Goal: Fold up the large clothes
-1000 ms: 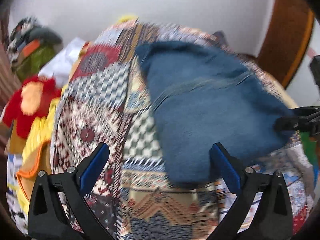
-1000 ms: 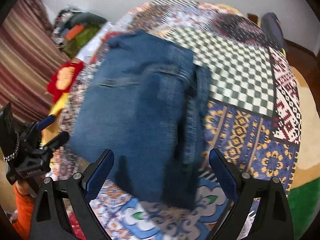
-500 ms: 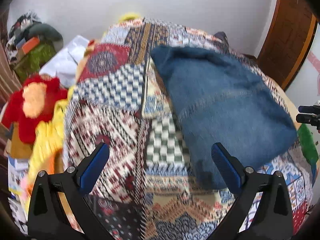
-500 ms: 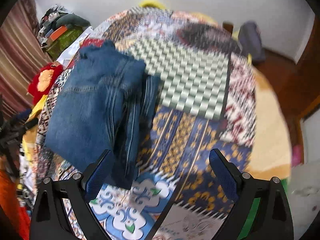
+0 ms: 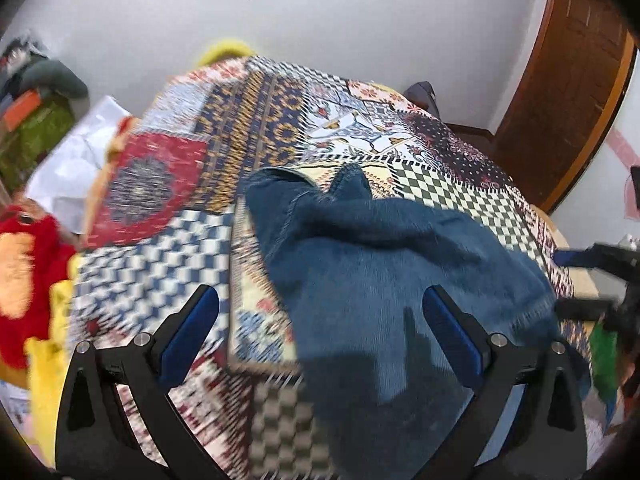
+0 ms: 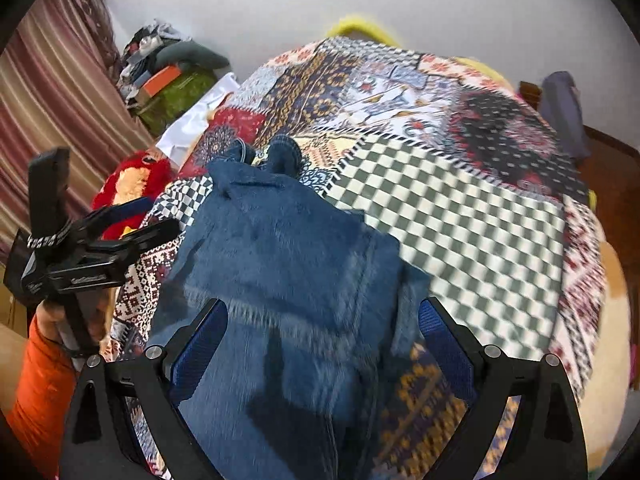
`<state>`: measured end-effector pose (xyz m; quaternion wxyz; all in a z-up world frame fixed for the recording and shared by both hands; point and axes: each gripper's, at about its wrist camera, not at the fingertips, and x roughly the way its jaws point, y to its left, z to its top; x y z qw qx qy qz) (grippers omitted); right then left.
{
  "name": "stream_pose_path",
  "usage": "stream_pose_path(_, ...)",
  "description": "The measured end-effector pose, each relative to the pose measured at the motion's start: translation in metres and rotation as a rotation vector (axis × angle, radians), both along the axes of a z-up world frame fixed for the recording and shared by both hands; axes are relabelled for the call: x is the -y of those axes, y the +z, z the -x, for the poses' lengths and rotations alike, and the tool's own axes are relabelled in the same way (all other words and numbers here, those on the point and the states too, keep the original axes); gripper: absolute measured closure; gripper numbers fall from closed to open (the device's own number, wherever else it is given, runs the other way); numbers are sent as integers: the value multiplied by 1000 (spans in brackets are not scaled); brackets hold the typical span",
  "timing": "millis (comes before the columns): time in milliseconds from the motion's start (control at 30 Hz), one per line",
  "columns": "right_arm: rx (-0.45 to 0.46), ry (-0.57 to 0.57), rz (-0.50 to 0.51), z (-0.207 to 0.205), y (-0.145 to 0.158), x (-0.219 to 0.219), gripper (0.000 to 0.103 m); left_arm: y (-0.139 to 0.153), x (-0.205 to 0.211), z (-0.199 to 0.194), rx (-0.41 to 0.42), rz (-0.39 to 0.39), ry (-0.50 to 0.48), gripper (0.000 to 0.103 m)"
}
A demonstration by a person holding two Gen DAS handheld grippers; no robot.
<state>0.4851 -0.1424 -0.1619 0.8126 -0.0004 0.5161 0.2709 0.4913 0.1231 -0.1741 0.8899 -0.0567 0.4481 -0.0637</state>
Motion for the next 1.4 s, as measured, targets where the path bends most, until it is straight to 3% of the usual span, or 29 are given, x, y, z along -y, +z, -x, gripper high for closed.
stream_pose_path(200,-36,8,60,-35,-45,-10,7,-29,-4,-50,-43,71,28,1)
stream_pose_path(367,-71,-3,13,-50,-68,13,5,-43,-8,-73,-83,51,53,0)
stream_pose_path(500,-66,-35,31,-47,-58,25,5,-23,-11,-60,-53,33,69,0)
stream_pose_path(700,16,-50,55,-24,-15,37,5,19,-12,-13,2,-11,18,0)
stream_pose_path(833,-16,-19,-9,-3,-9,36,5,17,-15,22,-56,81,-23,0)
stream_pose_path(1067,-258,7,-79,13,-66,32,5,-34,-13,61,-216,266,-29,0)
stream_pose_path(1233,-381,-5,-194,2,-93,41,1,-68,-16,60,-289,477,-33,0)
stream_pose_path(1333,-372,55,-180,-6,-103,32,0,-89,-18,48,-343,594,-13,0)
stream_pose_path(1400,-371,74,-181,-10,-106,27,0,-95,-16,40,-350,614,-7,0)
